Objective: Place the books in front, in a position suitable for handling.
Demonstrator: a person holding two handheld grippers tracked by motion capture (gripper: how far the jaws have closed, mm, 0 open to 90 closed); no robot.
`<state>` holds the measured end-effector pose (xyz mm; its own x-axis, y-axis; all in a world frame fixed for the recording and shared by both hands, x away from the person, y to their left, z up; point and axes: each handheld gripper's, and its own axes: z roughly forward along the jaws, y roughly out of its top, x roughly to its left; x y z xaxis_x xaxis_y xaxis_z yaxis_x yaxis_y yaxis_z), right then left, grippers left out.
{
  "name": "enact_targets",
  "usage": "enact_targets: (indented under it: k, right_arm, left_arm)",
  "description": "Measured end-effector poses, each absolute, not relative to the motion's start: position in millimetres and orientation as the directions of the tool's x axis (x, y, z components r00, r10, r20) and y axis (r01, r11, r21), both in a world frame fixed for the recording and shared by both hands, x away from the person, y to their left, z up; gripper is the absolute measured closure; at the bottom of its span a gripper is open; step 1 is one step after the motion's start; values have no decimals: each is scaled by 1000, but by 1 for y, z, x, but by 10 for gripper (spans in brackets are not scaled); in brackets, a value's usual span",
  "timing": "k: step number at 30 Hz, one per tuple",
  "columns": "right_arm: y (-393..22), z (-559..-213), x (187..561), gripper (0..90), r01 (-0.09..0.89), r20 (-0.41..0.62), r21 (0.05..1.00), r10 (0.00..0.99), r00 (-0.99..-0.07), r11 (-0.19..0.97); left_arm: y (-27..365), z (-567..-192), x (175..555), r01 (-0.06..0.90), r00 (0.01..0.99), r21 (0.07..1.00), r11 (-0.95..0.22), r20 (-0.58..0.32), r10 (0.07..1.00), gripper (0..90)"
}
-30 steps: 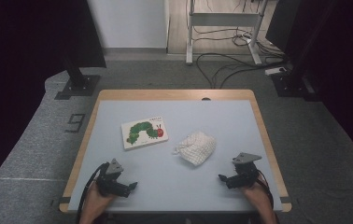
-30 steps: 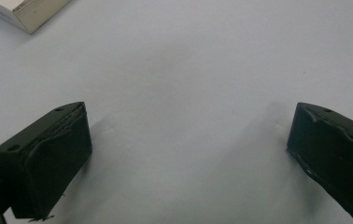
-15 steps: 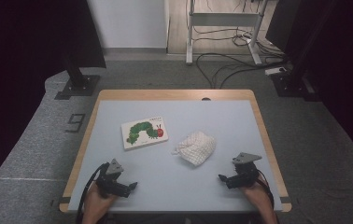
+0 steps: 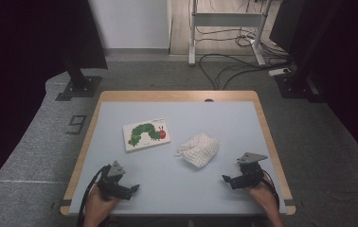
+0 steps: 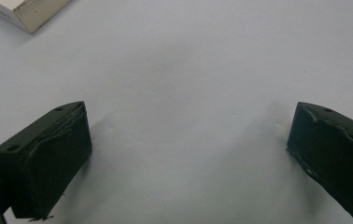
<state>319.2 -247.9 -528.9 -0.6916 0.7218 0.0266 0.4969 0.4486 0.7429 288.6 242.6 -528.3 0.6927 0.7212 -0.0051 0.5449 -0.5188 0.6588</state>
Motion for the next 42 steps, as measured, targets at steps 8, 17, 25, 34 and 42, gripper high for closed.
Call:
enact_targets:
  k: [8,17,25,34,42]
  right_arm:
    - [-249,-507,323,0,464,16,770,715,-699,437]
    - [-239,-499,335,0,445,16,780,696,-718,440]
    - [-230,-494,346,0,425,7,783,677,-736,455]
    - [-215,-487,360,0,418,13,789,667,-745,451]
    - [-198,-484,374,0,406,-2,783,655,-756,471]
  left_arm:
    - [243,-528,289,545,693,659,-519,-5,721,0]
    - [243,-528,288,545,693,659,-519,-5,721,0]
    - [243,-528,289,545,693,658,-519,-6,721,0]
    - [243,-528,288,546,693,659,-518,-6,721,0]
    - [243,-528,288,546,692,659,-518,-6,721,0]
